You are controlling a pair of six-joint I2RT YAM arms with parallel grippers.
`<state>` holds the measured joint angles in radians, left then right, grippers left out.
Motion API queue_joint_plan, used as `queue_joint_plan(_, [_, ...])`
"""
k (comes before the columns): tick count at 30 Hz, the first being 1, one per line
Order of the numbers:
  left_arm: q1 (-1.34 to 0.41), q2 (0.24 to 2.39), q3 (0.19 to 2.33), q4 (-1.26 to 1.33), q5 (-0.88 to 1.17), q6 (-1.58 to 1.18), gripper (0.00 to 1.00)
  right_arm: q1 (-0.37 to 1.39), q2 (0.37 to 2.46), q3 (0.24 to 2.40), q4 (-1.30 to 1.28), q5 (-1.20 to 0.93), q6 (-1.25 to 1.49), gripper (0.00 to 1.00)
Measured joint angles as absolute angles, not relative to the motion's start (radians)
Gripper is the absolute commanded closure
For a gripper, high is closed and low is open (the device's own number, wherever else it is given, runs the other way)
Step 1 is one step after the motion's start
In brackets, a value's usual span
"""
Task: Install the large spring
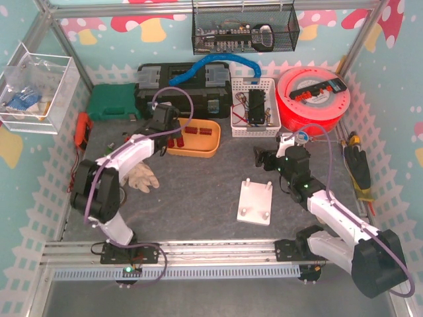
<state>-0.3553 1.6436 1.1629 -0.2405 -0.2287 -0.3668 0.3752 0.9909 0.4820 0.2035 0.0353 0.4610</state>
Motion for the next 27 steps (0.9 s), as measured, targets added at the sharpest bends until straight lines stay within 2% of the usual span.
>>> queue_joint_plan(4, [-0.355,1.753,1.232,-0.283,-0.229,-0.327,0.67,0.375,0.991,0.482,0.213,0.033,0.461,0.01])
queue_joint_plan(12, [-0.327,1.914,1.348,-0.365,-0.226,-0.284,0.7,0.382,0.991,0.475,0.241,0.018,0.461,0.01])
queue_joint_plan(27, [-0.292,1.966,1.392,-0.459,-0.207,-0.296,0.67,0.383,0.971,0.461,0.256,0.01,0.46,0.01])
